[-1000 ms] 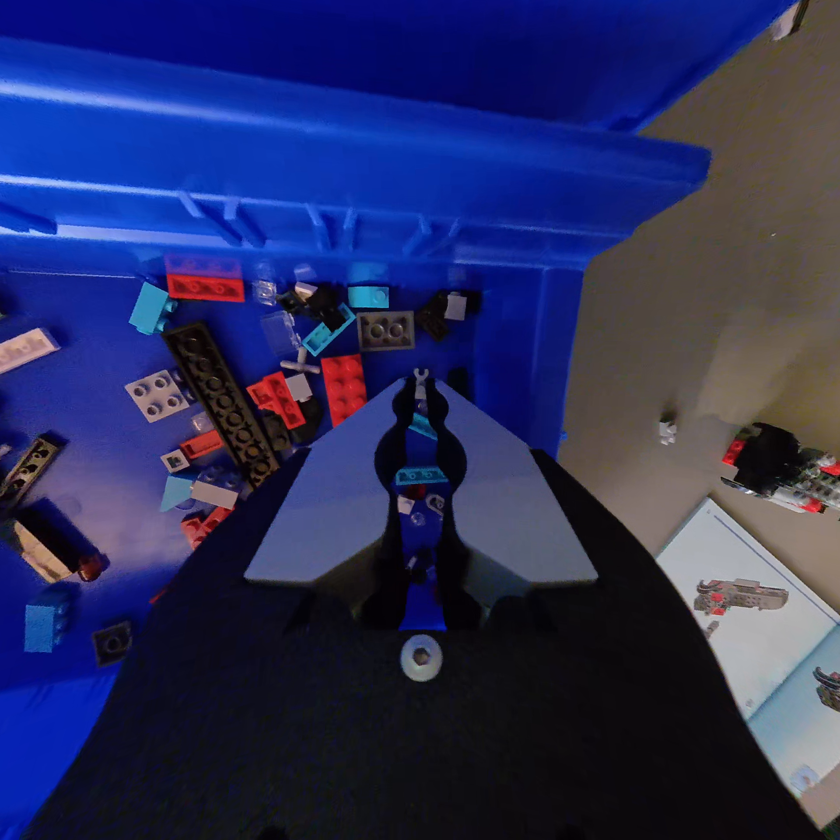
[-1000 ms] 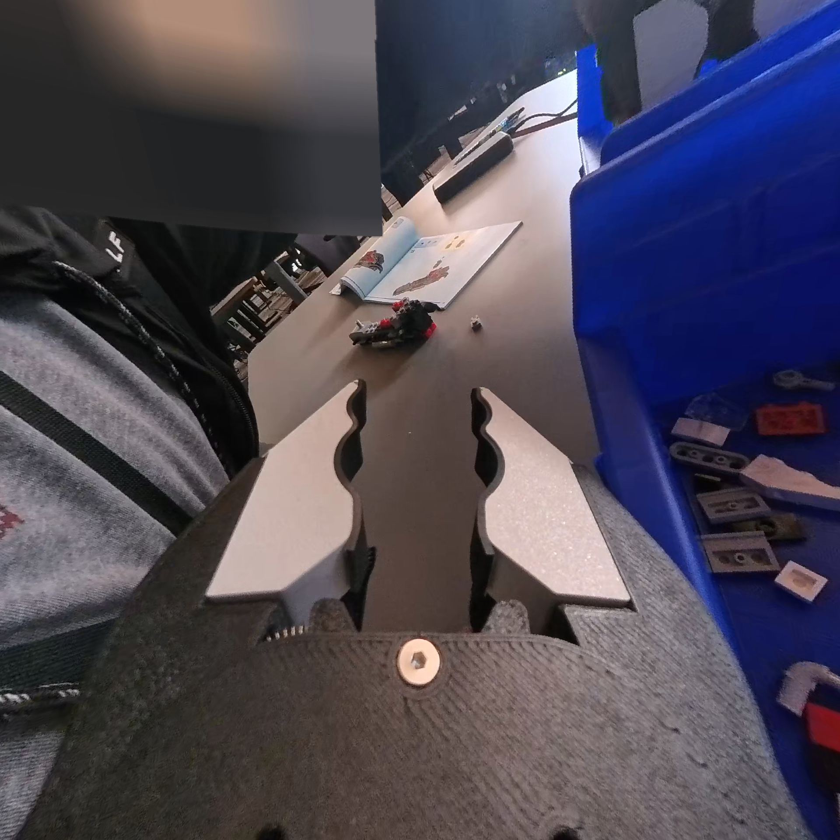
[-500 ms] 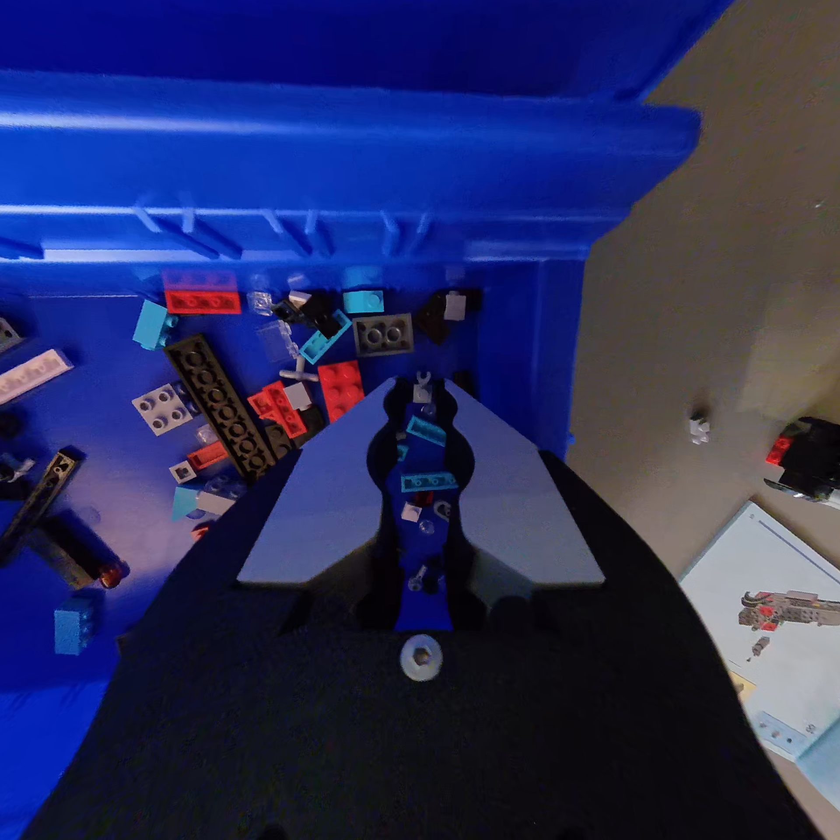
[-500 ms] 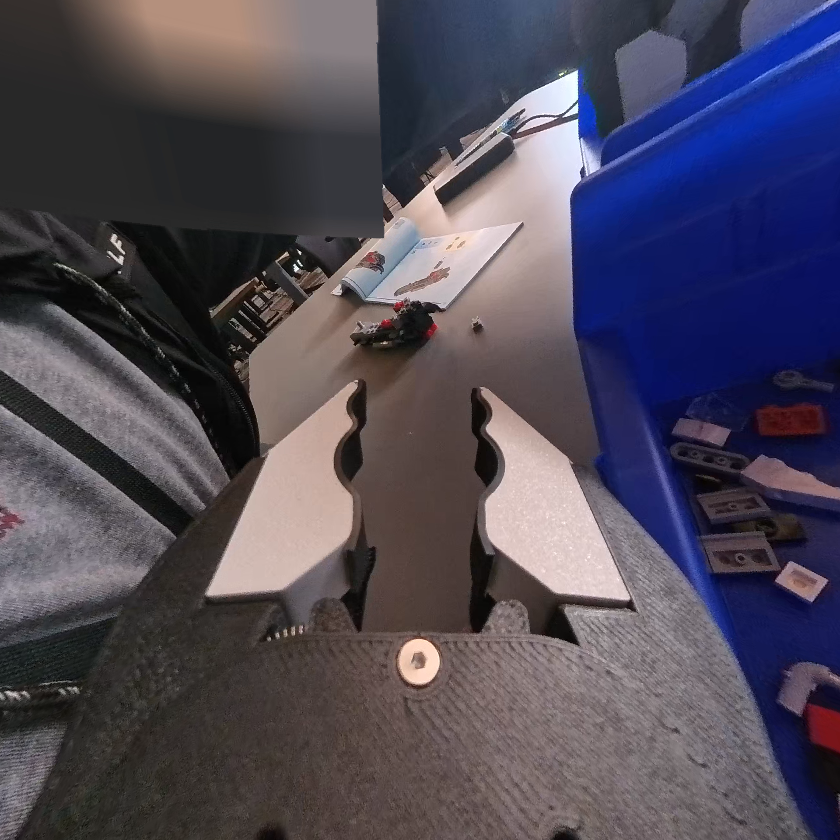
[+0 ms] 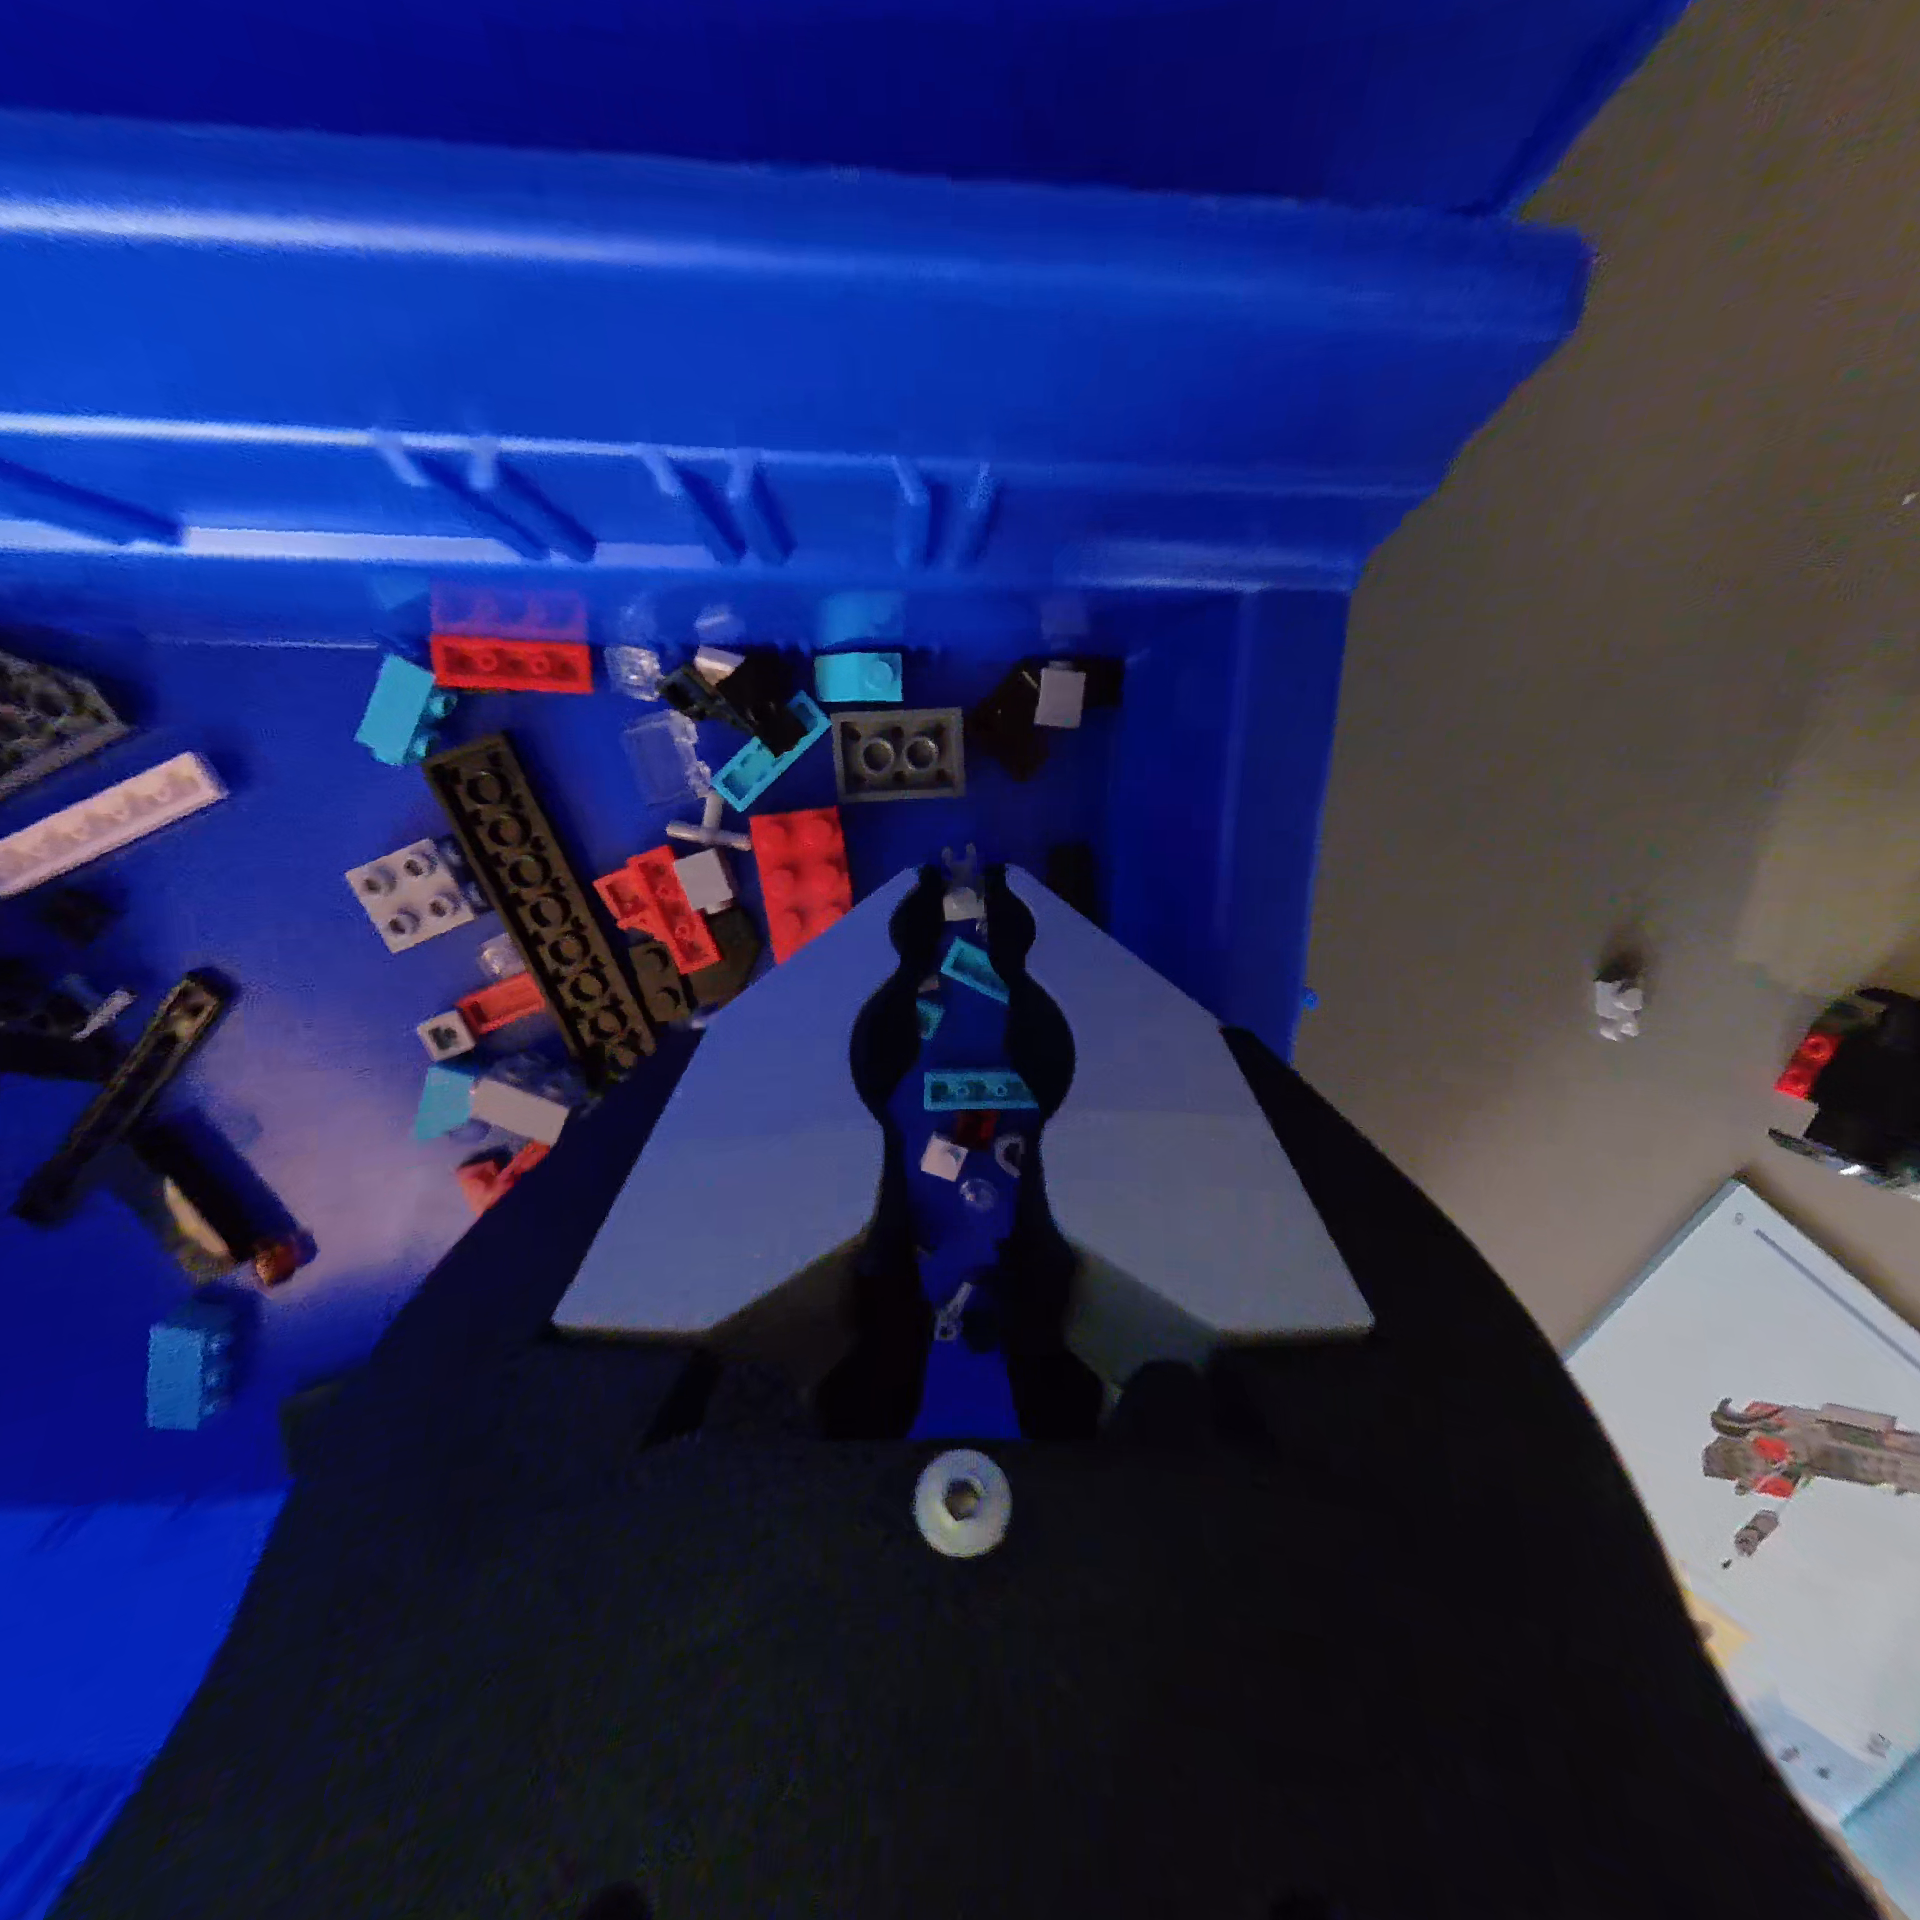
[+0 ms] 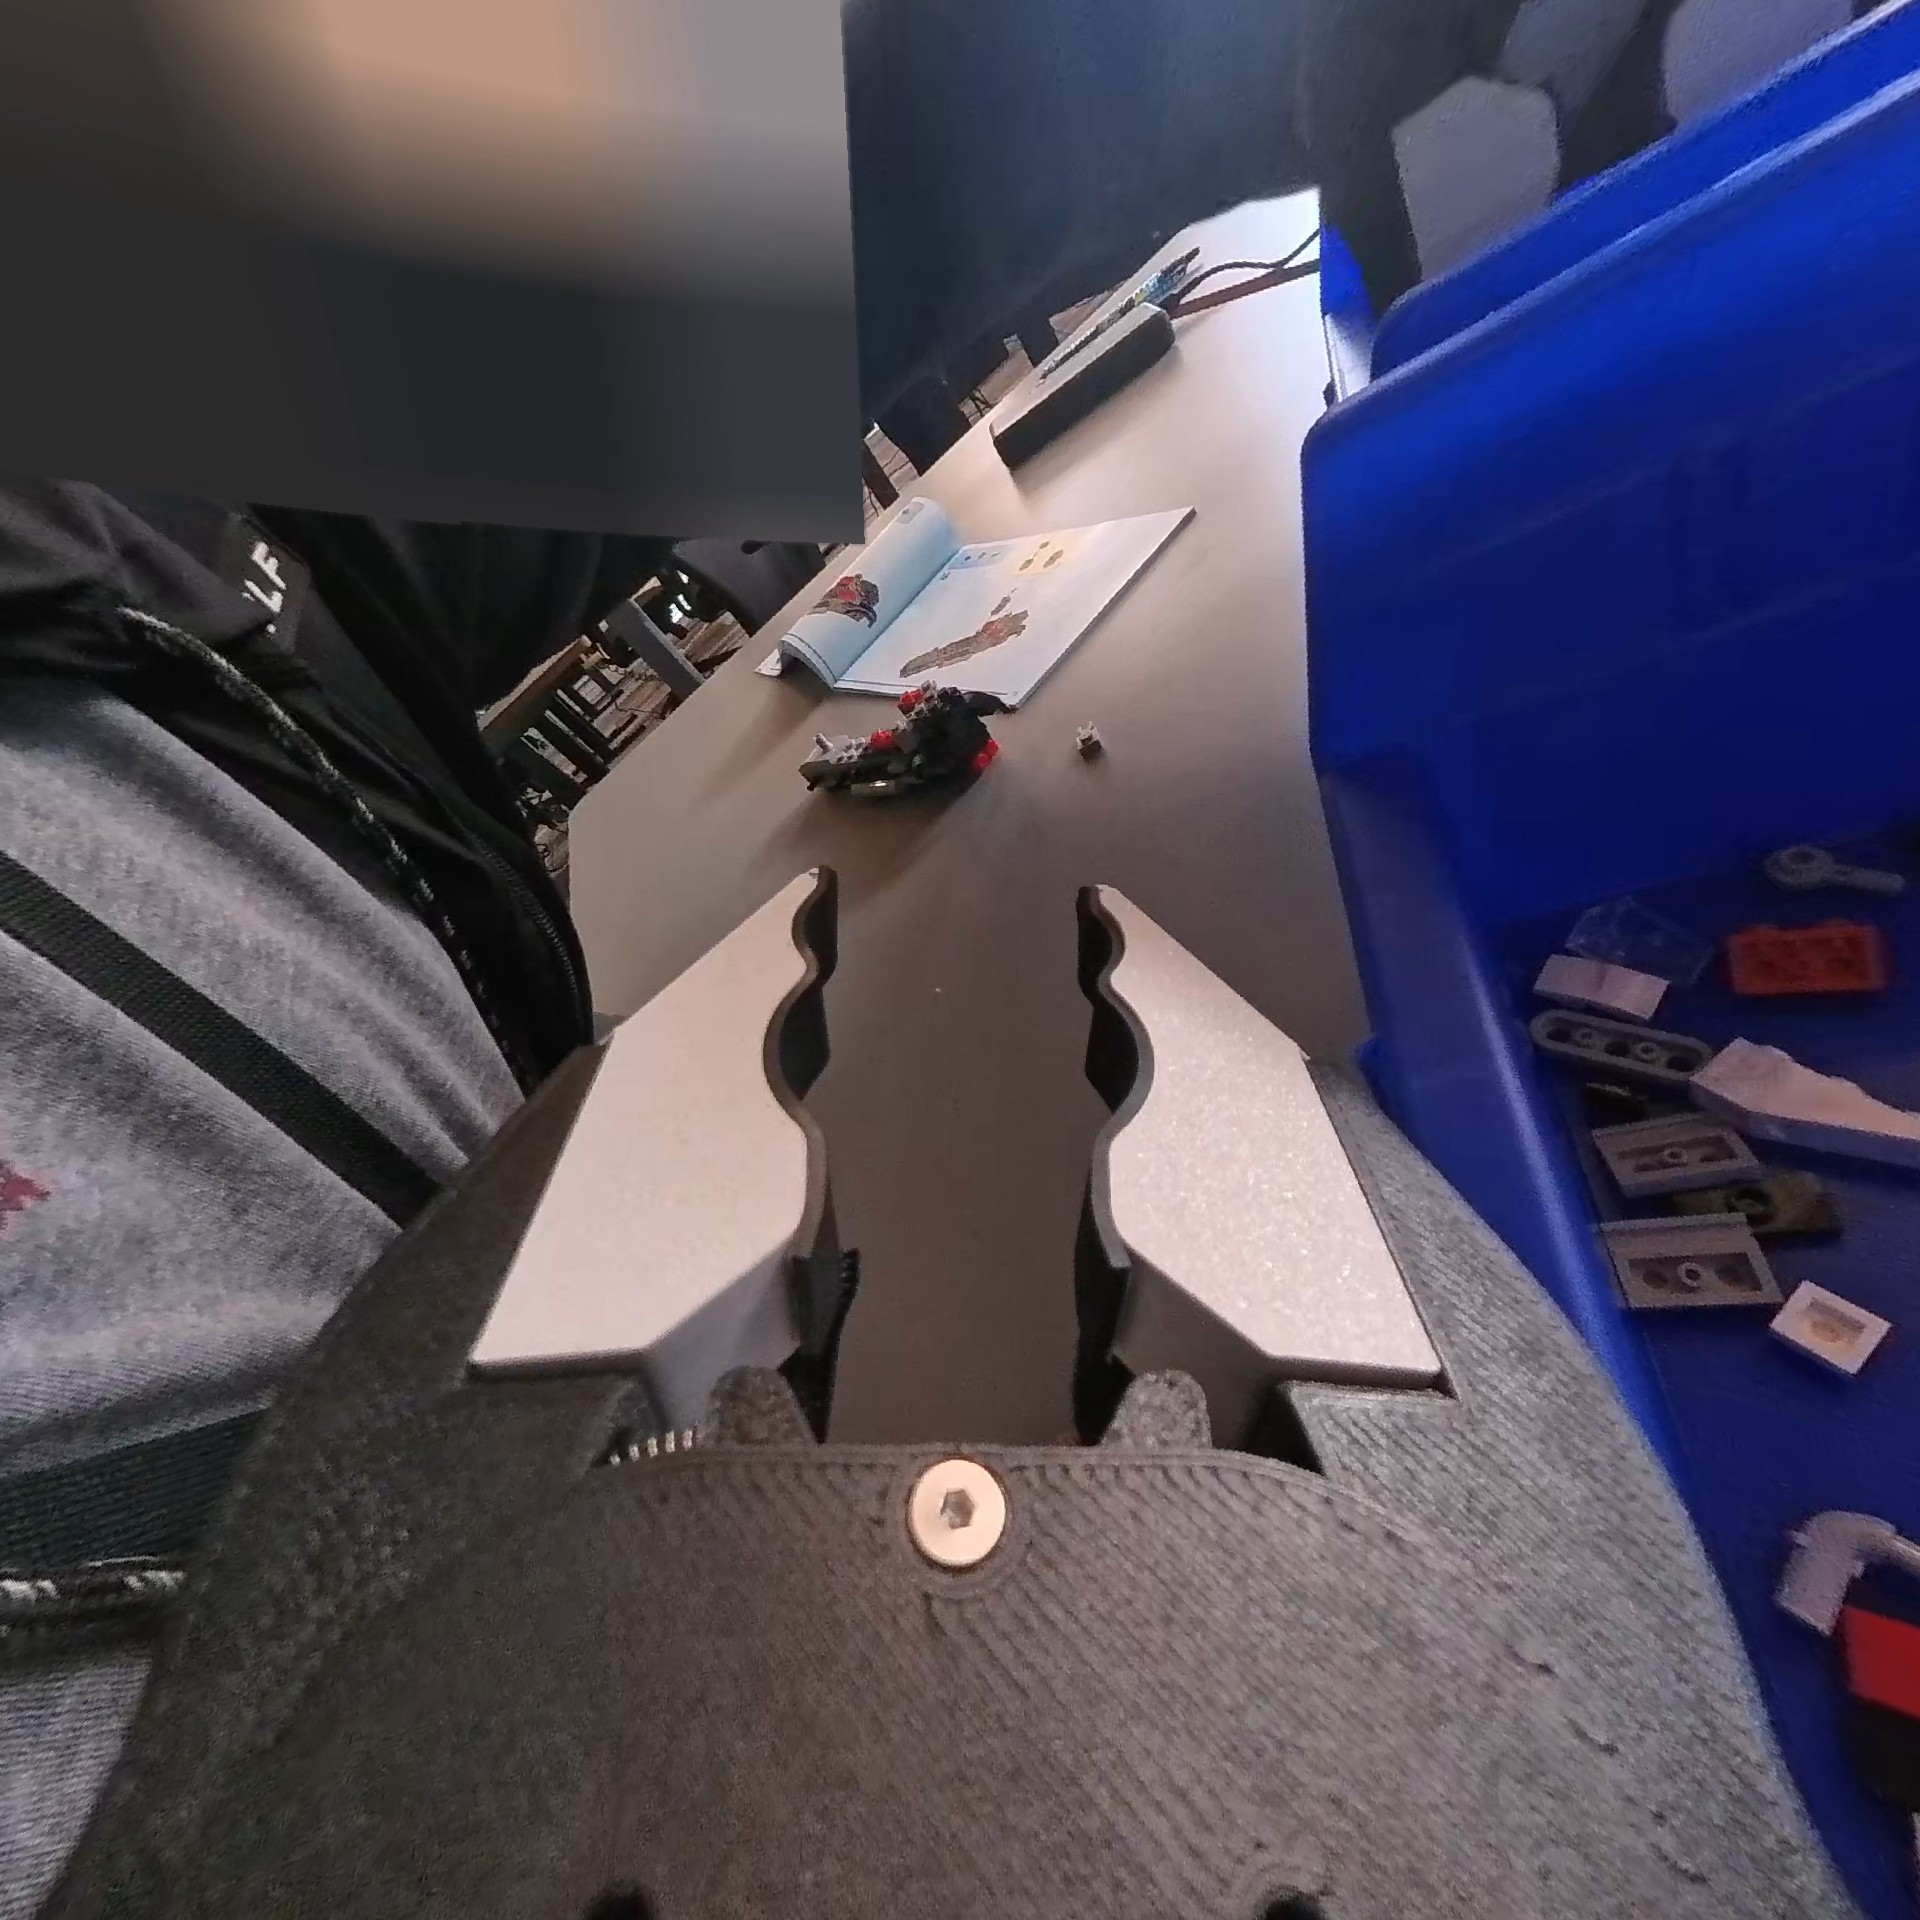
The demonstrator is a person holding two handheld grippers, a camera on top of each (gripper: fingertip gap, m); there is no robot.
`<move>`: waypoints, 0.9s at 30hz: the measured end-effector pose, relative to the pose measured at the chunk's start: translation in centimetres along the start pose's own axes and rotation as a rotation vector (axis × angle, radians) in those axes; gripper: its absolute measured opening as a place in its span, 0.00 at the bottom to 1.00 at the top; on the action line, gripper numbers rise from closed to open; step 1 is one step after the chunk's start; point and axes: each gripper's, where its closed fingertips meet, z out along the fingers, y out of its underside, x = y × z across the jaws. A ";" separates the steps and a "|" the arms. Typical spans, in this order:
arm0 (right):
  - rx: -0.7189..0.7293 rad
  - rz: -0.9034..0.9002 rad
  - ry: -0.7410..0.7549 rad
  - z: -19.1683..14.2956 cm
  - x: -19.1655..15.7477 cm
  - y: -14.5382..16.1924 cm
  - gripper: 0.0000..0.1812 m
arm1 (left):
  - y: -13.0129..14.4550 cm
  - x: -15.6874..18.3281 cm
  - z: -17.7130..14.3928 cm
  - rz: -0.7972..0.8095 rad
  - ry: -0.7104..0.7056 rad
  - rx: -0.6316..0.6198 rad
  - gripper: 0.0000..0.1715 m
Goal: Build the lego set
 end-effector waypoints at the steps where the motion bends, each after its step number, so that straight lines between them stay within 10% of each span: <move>1: 0.000 0.000 0.000 0.0 0.0 0.0 0.26 | -0.3 -0.1 -0.7 -0.020 -0.016 0.028 0.05; 10: 0.002 0.001 0.002 0.0 0.0 0.0 0.26 | -1.0 6.6 -9.1 -0.315 -0.217 0.346 0.05; 16: -0.014 0.001 0.001 0.2 0.0 0.2 0.26 | 2.6 12.7 -3.3 -0.553 -0.205 0.290 0.05; 27: -0.010 0.002 0.001 0.2 0.0 0.2 0.26 | 3.9 13.9 0.2 -0.622 -0.159 0.202 0.12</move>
